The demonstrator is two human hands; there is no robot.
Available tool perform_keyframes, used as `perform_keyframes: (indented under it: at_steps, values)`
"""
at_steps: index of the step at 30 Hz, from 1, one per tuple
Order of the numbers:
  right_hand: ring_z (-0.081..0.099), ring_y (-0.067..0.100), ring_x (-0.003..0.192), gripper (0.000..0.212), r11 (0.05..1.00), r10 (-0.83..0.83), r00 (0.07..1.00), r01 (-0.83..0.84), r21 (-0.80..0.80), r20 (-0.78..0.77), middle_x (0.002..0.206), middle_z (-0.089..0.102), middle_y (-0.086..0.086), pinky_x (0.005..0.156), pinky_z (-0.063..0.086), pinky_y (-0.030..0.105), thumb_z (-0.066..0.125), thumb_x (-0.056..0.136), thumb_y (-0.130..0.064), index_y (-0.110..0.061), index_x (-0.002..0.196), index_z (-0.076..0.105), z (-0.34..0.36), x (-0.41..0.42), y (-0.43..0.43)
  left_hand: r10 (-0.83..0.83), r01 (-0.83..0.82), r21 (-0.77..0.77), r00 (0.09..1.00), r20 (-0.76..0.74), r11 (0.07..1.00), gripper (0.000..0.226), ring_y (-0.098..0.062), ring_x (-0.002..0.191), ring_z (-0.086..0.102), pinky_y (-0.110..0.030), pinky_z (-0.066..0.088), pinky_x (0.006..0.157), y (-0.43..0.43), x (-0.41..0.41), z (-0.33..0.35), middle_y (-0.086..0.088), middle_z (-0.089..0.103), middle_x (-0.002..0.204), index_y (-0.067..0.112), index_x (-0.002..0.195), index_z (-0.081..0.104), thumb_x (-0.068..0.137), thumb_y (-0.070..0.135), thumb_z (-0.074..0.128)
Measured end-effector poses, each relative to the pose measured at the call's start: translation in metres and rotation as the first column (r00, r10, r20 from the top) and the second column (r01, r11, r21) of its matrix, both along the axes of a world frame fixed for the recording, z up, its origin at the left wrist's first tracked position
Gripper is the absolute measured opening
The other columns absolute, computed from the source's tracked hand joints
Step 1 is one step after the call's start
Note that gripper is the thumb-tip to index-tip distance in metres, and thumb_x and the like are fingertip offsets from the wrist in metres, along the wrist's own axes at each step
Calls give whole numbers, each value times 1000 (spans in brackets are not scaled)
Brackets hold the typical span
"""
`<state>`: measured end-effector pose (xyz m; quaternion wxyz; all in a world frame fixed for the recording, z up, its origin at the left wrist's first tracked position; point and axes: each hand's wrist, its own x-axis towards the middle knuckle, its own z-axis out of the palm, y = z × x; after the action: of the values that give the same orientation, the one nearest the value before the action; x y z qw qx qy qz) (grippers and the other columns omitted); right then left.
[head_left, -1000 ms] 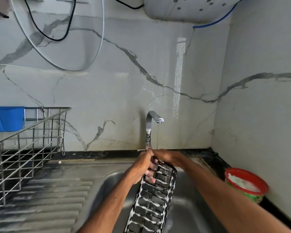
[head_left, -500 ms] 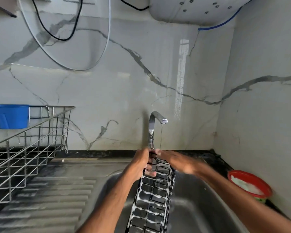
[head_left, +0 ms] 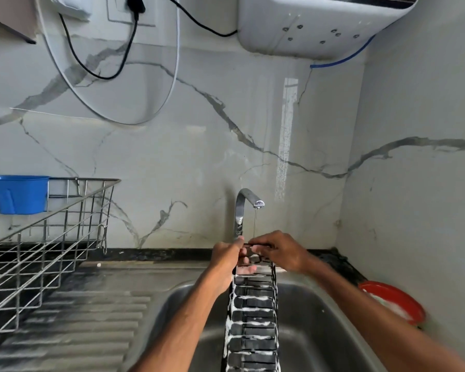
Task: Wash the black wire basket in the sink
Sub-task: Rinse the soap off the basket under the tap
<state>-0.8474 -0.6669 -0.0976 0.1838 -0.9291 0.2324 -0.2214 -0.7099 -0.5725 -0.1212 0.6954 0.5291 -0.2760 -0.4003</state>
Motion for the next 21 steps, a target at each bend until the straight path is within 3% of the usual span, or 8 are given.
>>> perform_keyframes:
  at_steps: [5, 8, 11, 13, 16, 19, 21]
  values:
    - [56, -9, 58, 21, 1000, -6, 1000, 7, 21, -28, 84, 73, -14, 62, 44, 17, 65, 99, -25, -23, 117, 76, 21, 14, -6, -19, 17, 44, 999, 50, 999, 29, -24, 59, 74, -28, 60, 51, 5, 10, 2, -11, 78, 82, -4, 99, 72, 109, 16, 53]
    - [49, -1, 55, 22, 999, -19, 998, 16, -51, -60, 74, 72, -3, 59, 39, 24, 59, 101, -34, -26, 105, 80, 19, 17, -4, 78, -79, 19, 995, 64, 997, 27, -17, 49, 67, -24, 56, 47, 2, 10, 1, -11, 75, 71, -6, 96, 71, 107, 12, 55]
    - [64, 19, 74, 37, 998, 37, 997, -41, -48, -68, 84, 72, 5, 72, 49, 37, 43, 105, -44, -24, 97, 73, 14, 17, 4, 107, -110, 26, 989, 100, 994, 23, -10, 44, 59, -18, 44, 38, 2, 6, 1, -7, 70, 61, -6, 96, 74, 104, 11, 61]
    - [68, 17, 100, 38, 992, 124, 991, -122, 30, -49, 106, 74, -4, 90, 51, 39, 37, 106, -50, -32, 116, 69, 7, 12, 8, 114, -117, 19, 987, 113, 993, 24, -8, 41, 53, -17, 37, 36, 2, 3, 2, -5, 67, 56, -7, 94, 74, 104, 9, 59]
    - [53, 6, 132, 50, 984, 104, 994, -105, 147, 14, 145, 57, -10, 113, 42, 35, 38, 104, -55, -32, 146, 52, -11, -11, 2, 108, -108, -5, 992, 68, 994, 28, -7, 36, 44, -18, 29, 33, 3, -4, 6, -9, 71, 63, -9, 89, 68, 107, 5, 52]
    - [55, 4, 127, 61, 983, 1, 1000, 0, 185, -1, 138, 62, -11, 115, 41, 41, 34, 97, -71, -33, 135, 62, -31, -35, -12, 85, -85, -4, 991, 101, 996, 31, -10, 34, 36, -18, 25, 35, 4, -6, 7, -9, 77, 68, -20, 98, 65, 107, 4, 48]
    - [59, 7, 120, 88, 976, -51, 998, 55, 210, -27, 130, 67, -6, 112, 43, 40, 27, 81, -91, -27, 126, 67, -34, -39, -11, 76, -78, 3, 988, 133, 997, 33, -10, 34, 34, -19, 25, 35, 6, -6, 7, -10, 78, 71, -23, 102, 65, 107, 5, 49]
